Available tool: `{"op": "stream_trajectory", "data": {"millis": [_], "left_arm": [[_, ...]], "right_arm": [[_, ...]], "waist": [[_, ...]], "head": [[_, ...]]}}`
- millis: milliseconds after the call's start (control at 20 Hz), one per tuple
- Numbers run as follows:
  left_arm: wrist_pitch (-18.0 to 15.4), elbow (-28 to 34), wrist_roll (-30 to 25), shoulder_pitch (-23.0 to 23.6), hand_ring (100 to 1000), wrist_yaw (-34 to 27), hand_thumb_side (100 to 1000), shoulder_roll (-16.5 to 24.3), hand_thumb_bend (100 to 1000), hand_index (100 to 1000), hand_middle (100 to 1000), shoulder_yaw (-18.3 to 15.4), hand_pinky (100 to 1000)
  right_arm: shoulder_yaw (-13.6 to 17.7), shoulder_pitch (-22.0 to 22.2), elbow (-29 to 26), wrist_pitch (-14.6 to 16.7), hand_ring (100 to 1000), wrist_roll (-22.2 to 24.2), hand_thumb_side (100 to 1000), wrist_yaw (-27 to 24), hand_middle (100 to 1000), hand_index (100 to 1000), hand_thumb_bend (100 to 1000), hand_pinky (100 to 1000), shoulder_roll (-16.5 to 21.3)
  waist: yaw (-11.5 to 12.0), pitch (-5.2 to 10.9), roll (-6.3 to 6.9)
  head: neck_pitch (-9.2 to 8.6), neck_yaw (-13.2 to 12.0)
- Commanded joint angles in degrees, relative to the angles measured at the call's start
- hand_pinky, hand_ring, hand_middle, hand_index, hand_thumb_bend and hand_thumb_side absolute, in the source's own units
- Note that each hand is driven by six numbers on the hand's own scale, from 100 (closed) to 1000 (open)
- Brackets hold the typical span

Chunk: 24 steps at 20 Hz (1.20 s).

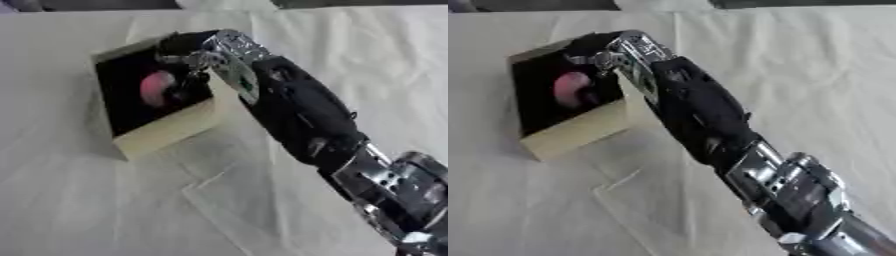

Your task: Pick up objects on the table and place them in the box.

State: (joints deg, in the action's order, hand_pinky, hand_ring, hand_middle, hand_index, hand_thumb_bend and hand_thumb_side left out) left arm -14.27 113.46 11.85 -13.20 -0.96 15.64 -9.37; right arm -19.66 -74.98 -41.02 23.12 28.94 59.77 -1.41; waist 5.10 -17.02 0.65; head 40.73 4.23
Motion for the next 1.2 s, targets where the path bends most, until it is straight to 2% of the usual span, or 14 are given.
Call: {"op": "stream_trajectory", "data": {"millis": [50, 100, 200, 500, 850, 900, 950, 1200], "left_arm": [[0.05, 1.13, -0.37, -0.62, 681, -0.31, 735, 0.28, 100, 826, 722, 0.0, 691], [0.08, 1.13, -0.43, -0.61, 681, -0.31, 735, 0.28, 100, 826, 722, 0.0, 691], [0.14, 1.13, -0.54, -0.56, 681, -0.32, 719, 0.28, 100, 826, 722, 0.01, 691], [0.28, 1.13, -0.98, -0.55, 681, -0.23, 732, 0.3, 100, 826, 723, 0.05, 692], [0.45, 1.13, -1.64, -0.55, 681, -0.12, 732, 0.36, 100, 826, 724, 0.14, 692], [0.46, 1.13, -1.73, -0.57, 680, -0.13, 735, 0.37, 100, 826, 724, 0.16, 692], [0.49, 1.13, -1.79, -0.54, 681, -0.12, 733, 0.39, 100, 826, 724, 0.17, 692], [0.56, 1.13, -1.84, -0.38, 682, 0.02, 733, 0.55, 100, 826, 724, 0.03, 692]], "right_arm": [[1.07, -1.07, -0.33, 1.39, 774, -1.07, 409, 1.75, 759, 892, 100, 769, -0.37], [1.15, -1.09, -0.59, 1.58, 790, -1.49, 490, 2.04, 776, 915, 100, 773, -0.39], [1.07, -1.21, -1.77, 1.79, 798, -2.26, 576, 2.94, 788, 922, 100, 778, -0.31], [0.67, -1.57, -3.87, 1.0, 818, -3.67, 586, 7.54, 806, 931, 103, 789, 0.07], [0.76, -1.91, -6.89, 0.65, 810, -3.37, 563, 7.71, 798, 924, 100, 786, 0.53], [0.86, -1.94, -7.66, 0.48, 800, -3.33, 690, 7.0, 790, 917, 100, 783, 0.64], [0.96, -1.95, -8.59, 0.35, 797, -3.33, 548, 5.95, 782, 918, 100, 782, 0.82], [0.73, -2.08, -17.7, -1.28, 774, -1.29, 518, -2.95, 763, 919, 100, 778, 4.42]], "waist": [[0.15, 0.94, 0.36], [0.13, 0.94, 0.37], [0.07, 0.94, 0.37], [-0.13, 0.94, 0.39], [-0.41, 1.2, 0.54], [-0.47, 1.24, 0.56], [-0.53, 1.28, 0.6], [-0.98, 1.45, 0.62]], "head": [[-0.39, 0.18], [-0.4, 0.17], [-0.44, 0.1], [-0.52, -0.05], [-0.57, -0.1], [-0.65, -0.05], [-0.7, -0.04], [-0.46, -0.16]]}}
